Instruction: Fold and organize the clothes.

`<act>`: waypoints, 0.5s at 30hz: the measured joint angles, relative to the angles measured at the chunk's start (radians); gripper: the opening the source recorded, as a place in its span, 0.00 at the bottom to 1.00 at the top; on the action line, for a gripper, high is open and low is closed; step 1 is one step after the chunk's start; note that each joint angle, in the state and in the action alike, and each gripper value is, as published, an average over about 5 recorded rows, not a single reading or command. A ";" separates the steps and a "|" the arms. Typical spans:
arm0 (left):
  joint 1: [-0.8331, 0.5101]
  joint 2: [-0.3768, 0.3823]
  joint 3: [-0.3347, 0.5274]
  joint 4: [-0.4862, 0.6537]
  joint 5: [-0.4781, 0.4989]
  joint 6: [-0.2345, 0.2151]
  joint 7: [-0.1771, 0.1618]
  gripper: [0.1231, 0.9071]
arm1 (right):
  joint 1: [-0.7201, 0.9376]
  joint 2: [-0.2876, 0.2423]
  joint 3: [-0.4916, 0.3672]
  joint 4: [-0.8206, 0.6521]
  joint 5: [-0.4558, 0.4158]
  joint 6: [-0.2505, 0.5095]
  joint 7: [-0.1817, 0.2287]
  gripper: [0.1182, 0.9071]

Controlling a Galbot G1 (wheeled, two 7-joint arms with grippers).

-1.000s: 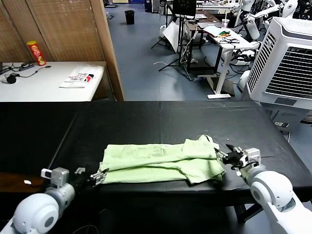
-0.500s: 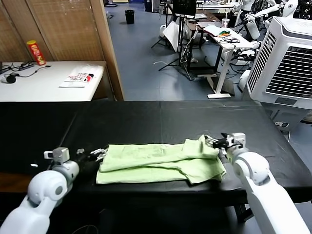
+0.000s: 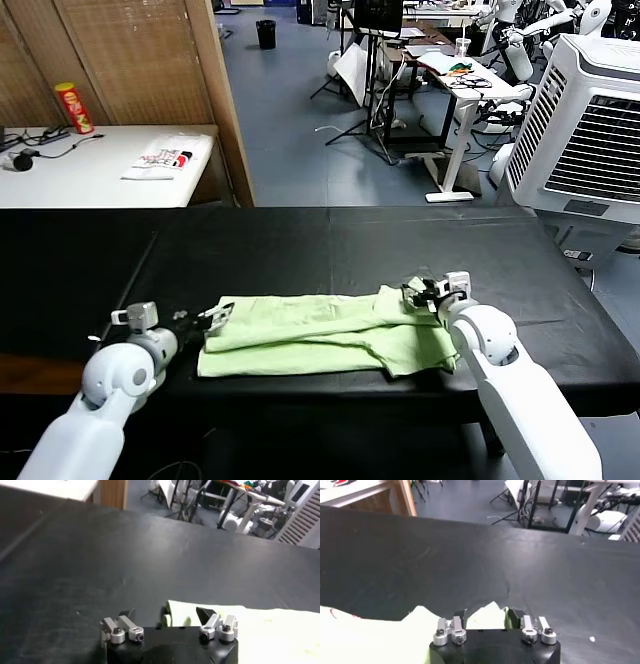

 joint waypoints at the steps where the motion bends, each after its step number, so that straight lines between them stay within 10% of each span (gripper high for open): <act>1: -0.002 -0.002 0.001 0.004 0.001 -0.001 0.001 0.86 | 0.000 0.001 0.000 -0.001 -0.001 0.000 0.000 0.52; 9: -0.026 -0.020 0.012 0.034 -0.002 -0.011 0.003 0.85 | -0.002 0.004 0.002 -0.001 -0.004 0.000 0.001 0.51; 15: -0.036 -0.032 0.030 0.042 0.006 -0.015 0.000 0.60 | -0.008 0.006 0.006 0.000 -0.014 0.000 0.002 0.40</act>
